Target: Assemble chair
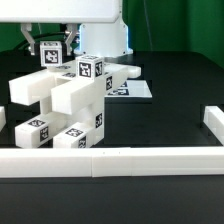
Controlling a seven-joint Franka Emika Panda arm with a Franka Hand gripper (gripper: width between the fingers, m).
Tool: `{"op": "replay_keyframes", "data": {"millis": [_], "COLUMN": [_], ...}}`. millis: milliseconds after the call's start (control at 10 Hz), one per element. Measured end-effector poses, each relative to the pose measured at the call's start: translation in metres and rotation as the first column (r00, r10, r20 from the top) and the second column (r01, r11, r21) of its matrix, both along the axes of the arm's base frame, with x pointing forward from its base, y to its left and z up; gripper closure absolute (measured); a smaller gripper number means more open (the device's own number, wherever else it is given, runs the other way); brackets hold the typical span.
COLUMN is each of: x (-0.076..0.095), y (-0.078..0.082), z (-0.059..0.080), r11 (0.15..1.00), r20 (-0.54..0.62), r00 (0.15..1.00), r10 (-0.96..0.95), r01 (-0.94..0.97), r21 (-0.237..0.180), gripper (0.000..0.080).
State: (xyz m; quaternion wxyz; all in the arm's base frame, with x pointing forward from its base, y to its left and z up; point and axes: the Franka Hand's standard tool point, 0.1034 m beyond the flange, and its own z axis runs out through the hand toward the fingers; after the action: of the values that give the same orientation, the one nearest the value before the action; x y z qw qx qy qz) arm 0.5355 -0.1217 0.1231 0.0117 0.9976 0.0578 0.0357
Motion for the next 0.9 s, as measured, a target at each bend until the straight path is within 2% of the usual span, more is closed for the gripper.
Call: {"op": "replay_keyframes", "data": {"millis": [500,900], "x": [-0.0068,-0.006], "y": [-0.0014,-0.0049], "z": [-0.0051,-0.0046], "r11": [0.999,0.998], "r20": [-0.01,-0.001], "r00": [0.999,0.998], "r10": [-0.034,-0.062], "r01": [0.034,0.062], "r21": [0.019,0.03], "gripper": [0.0515,0.0515]}}
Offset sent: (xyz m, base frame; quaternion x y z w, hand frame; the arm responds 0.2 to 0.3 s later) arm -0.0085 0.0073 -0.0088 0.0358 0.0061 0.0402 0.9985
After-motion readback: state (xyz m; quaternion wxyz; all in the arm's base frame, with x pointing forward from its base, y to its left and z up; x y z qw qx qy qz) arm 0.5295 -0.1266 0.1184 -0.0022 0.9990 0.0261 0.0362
